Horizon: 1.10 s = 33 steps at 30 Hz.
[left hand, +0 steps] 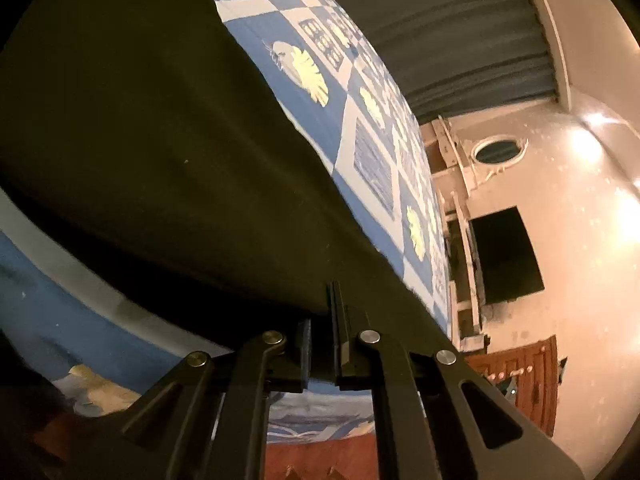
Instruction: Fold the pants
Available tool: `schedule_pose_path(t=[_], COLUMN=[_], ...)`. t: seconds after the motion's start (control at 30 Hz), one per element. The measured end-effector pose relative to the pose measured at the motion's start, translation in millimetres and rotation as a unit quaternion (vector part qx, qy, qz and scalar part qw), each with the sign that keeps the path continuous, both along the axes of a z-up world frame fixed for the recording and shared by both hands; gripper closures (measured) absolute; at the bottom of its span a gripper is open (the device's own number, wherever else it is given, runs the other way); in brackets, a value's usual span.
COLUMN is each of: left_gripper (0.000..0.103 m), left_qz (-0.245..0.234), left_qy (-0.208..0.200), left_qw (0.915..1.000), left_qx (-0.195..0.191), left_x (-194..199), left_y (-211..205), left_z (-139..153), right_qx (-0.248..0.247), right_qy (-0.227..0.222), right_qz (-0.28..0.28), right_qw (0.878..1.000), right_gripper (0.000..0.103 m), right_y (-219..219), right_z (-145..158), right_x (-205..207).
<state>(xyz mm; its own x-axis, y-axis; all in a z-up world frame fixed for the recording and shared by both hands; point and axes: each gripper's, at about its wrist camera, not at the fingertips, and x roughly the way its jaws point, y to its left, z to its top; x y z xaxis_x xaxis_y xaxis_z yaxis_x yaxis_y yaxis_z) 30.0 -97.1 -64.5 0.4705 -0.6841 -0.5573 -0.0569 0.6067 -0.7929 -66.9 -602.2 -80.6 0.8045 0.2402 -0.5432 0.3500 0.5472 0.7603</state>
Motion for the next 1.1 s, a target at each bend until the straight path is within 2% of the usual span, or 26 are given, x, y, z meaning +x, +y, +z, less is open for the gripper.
schedule_pose_path(t=[0.17,0.23,0.53,0.77,0.83,0.9,0.93,1.0,1.1], left_gripper=[0.096,0.096,0.095,0.090,0.083,0.073,0.069,0.068,0.067], left_qz=[-0.007,-0.006,-0.023,-0.043,-0.051,-0.064,-0.071,-0.088,-0.116], left_qy=[0.050,0.047,0.029,0.025,0.027,0.037,0.040,0.040,0.011], left_qw=[0.9987,0.9988,0.9991,0.9978,0.9967,0.9958,0.9955,0.9944,0.9921], left_qx=[0.005,0.007,0.023,0.044,0.057,0.053,0.049,0.043,0.047], left_x=[-4.7,-10.1,-11.9,-16.5,-19.8,-24.9,-27.0,-32.6,-37.5], left_y=[-6.1,-6.2,-8.1,-10.2,-9.6,-9.8,-10.3,-13.1,-17.6], left_z=[-29.5,-31.5,-27.9,-23.0,-20.1,-19.3,-18.7,-15.3,-1.9], right_qx=[0.037,0.048,0.035,0.078,0.082,0.088,0.098,0.121,0.125], right_qy=[0.040,0.038,0.036,0.030,0.027,0.020,0.012,-0.003,-0.018], right_qz=[-0.024,-0.025,-0.025,-0.061,-0.079,-0.097,-0.096,-0.089,-0.072], right_qw=[0.998,0.998,0.998,0.995,0.993,0.991,0.990,0.989,0.989], right_gripper=[0.097,0.097,0.097,0.094,0.071,0.063,0.054,0.048,0.043], right_y=[-10.8,-11.0,-8.9,-24.8,-34.8,-45.4,-48.6,-53.0,-52.3], right_z=[-38.1,-42.6,-37.5,-47.3,-47.8,-48.5,-50.3,-55.1,-58.7], right_x=[-20.1,-23.5,-26.2,-48.5,-57.9,-67.8,-69.7,-69.9,-64.5])
